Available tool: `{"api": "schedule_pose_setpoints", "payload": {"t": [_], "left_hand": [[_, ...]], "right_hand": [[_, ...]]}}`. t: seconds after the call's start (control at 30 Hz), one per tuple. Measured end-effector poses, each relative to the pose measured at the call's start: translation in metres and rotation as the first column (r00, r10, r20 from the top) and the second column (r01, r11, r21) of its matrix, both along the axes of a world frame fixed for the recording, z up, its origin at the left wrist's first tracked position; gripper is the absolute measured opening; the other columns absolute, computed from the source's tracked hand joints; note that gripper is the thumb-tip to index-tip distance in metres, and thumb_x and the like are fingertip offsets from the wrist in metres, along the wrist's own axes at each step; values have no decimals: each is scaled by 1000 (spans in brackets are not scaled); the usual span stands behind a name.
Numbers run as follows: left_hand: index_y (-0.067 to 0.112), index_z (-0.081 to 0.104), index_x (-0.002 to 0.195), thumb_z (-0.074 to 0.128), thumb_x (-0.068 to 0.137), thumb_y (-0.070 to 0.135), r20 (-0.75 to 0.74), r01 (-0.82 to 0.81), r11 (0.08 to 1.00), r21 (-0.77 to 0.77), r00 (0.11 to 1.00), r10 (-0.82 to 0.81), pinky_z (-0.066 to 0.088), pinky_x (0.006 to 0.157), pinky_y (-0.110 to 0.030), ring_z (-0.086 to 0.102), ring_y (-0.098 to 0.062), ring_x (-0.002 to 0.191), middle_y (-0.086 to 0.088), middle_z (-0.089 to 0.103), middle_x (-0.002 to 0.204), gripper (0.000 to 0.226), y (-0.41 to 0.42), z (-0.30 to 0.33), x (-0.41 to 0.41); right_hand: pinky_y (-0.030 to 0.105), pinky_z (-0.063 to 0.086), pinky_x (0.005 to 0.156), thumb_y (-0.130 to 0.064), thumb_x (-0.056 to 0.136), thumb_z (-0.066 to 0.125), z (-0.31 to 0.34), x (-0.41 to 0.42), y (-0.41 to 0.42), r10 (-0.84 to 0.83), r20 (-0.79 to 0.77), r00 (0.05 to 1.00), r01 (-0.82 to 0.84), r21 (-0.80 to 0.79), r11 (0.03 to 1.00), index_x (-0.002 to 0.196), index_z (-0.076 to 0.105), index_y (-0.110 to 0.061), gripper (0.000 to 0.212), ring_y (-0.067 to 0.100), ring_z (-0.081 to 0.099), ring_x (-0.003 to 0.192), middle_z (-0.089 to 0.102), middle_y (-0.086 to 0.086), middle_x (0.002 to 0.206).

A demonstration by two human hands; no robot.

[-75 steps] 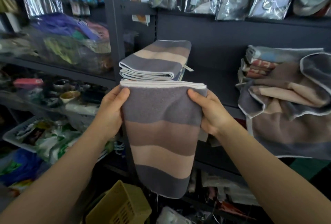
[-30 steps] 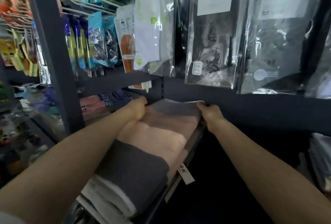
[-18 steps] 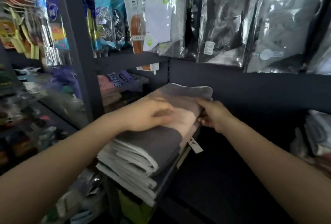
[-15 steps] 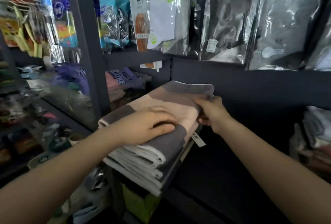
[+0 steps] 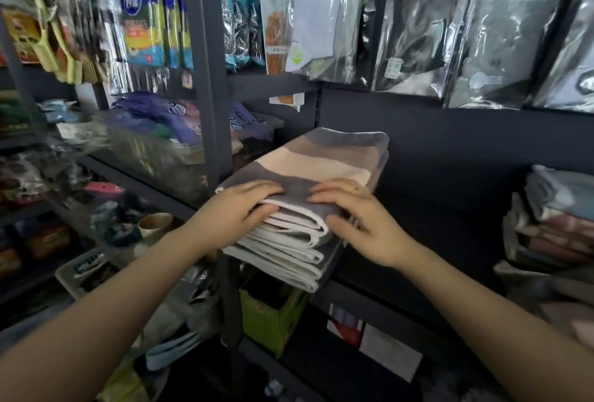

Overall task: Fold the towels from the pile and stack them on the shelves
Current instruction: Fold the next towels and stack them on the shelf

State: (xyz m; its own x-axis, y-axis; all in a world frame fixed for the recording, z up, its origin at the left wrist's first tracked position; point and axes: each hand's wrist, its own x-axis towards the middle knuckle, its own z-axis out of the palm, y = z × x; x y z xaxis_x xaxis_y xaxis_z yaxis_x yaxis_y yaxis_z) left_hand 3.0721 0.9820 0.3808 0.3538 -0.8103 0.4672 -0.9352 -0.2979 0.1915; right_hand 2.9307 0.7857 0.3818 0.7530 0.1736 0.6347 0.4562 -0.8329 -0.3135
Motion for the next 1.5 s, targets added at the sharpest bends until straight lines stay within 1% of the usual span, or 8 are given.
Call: {"api": "schedule_pose_setpoints", "payload": {"t": [0.13, 0.3, 0.5, 0.7, 0.9, 1.1, 1.27, 1.5], "left_hand": [[17, 48, 132, 20, 79, 59, -24, -20, 999, -43, 1000, 19, 34, 94, -23, 48, -16, 122, 0, 52, 133, 73, -3, 0, -5], [25, 42, 131, 32, 72, 72, -11, -42, 999, 19, 999, 42, 42, 89, -33, 53, -18, 111, 1, 57, 124, 77, -9, 6, -16], [18, 47, 122, 44, 95, 32, -10, -156, 982, -110, 988, 156, 47, 79, -43, 58, -30, 99, -9, 62, 112, 31, -14, 4, 2], [21, 51, 118, 43, 95, 30, 7, -120, 972, -200, 992, 124, 48, 78, -45, 59, -30, 97, -9, 63, 110, 25, -20, 13, 9], [12, 58, 119, 40, 90, 31, 190, 26, 981, -191, 982, 11, 48, 83, -38, 62, -28, 101, -9, 64, 115, 39, -15, -1, 7], [22, 36, 137, 22, 99, 44, 335, 43, 999, 10, 941, -44, 28, 107, -35, 42, -23, 128, -7, 47, 140, 47, 4, -36, 16], [47, 11, 142, 14, 94, 58, 206, 79, 997, 12, 975, -80, 7, 113, -30, 15, -17, 140, -3, 23, 152, 49, 10, -43, 14], [19, 68, 104, 25, 92, 57, 12, 115, 970, -214, 993, -115, 26, 106, -37, 43, -15, 123, 5, 52, 129, 59, 2, -30, -6]], "right_hand": [[28, 37, 101, -18, 81, 60, 2, -3, 2, -34, -9, 999, 32, -192, 981, 123, 59, -17, 42, 14, 51, 115, 59, 3, 122], [16, 39, 84, -11, 85, 62, 27, 7, 10, -221, 48, 974, 220, 27, 975, 111, 66, -12, 26, 14, 60, 100, 68, 2, 106], [27, 46, 74, -13, 80, 69, 21, 12, 24, -458, 176, 871, 386, 332, 861, 89, 56, -18, 17, 12, 52, 83, 52, -6, 92], [29, 50, 65, -45, 73, 62, -8, -11, 48, -386, 210, 898, 436, -312, 844, 90, 66, -15, 35, 18, 61, 82, 66, 0, 85], [28, 46, 44, 4, 65, 47, -39, -6, 49, -246, 284, 927, 361, -495, 790, 67, 62, -10, 21, 22, 53, 64, 58, 4, 71], [30, 45, 54, -18, 91, 48, -37, -33, 57, -139, 392, 910, 280, -329, 902, 78, 61, -13, 19, 17, 55, 65, 59, 0, 71], [27, 25, 104, -37, 93, 32, -7, -17, 38, -279, 161, 947, 305, -167, 938, 127, 52, -15, 45, 14, 40, 124, 53, 6, 130], [31, 1, 114, -55, 93, 13, -19, -2, -28, -527, -318, 788, 492, -189, 850, 147, 16, -26, 62, 5, 6, 143, 11, -8, 156]]}}
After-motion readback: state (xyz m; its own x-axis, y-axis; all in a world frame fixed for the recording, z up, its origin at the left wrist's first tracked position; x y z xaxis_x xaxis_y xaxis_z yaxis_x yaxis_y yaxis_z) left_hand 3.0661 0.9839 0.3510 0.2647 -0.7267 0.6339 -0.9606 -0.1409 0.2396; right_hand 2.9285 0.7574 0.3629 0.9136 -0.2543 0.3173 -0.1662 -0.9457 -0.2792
